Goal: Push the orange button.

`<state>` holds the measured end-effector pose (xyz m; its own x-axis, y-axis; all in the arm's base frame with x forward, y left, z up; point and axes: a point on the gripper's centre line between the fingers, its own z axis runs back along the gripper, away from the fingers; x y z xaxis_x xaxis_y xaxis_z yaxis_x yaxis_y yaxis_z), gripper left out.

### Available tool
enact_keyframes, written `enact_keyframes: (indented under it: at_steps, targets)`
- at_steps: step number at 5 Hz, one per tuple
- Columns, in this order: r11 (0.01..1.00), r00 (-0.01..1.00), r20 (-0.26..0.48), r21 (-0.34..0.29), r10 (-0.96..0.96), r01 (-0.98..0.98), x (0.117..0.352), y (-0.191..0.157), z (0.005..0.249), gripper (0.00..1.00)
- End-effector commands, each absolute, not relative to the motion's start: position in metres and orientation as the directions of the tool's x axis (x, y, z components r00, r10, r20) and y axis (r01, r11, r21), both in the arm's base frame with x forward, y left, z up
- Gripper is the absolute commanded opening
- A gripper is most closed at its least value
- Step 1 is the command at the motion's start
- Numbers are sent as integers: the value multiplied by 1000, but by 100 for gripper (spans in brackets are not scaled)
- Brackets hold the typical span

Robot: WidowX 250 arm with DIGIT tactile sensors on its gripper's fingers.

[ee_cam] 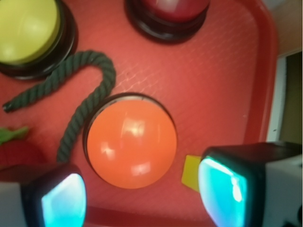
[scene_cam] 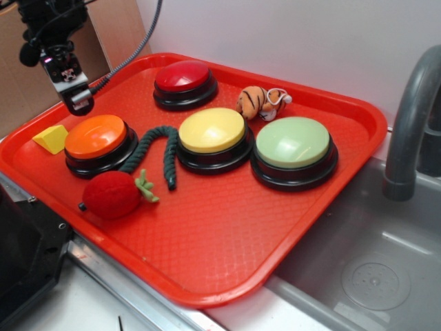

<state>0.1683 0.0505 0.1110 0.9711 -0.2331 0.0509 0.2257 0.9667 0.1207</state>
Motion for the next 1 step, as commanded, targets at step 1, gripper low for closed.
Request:
enact_keyframes:
  at_steps: [1]
  targets:
    - [967, 970, 102, 148, -222, 205, 179, 50, 137, 100]
